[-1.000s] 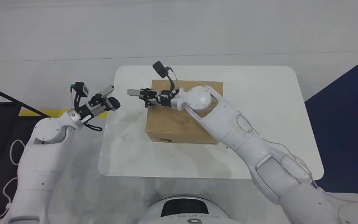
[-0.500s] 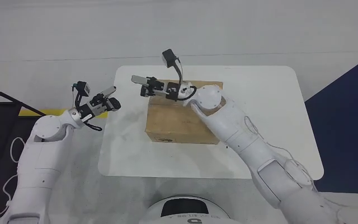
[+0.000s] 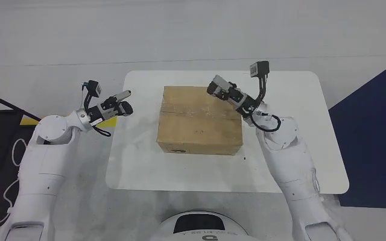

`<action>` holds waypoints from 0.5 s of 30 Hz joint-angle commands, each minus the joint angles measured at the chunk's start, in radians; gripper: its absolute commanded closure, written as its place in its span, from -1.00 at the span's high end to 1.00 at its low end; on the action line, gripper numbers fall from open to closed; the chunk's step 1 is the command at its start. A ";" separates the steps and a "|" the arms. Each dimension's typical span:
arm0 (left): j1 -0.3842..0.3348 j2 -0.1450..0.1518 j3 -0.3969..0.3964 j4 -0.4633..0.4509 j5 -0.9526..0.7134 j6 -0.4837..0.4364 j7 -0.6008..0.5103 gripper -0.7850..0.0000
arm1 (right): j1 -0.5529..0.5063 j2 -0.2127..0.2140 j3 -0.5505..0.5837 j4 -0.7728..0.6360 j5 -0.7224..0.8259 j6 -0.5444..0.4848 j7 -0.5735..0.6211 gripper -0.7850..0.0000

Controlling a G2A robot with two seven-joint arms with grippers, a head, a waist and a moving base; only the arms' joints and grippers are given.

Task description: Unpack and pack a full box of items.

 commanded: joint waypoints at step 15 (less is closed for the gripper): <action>0.000 0.000 0.000 -0.002 0.000 0.000 -0.002 1.00 | -0.161 0.015 0.127 -0.045 0.020 -0.083 -0.100 1.00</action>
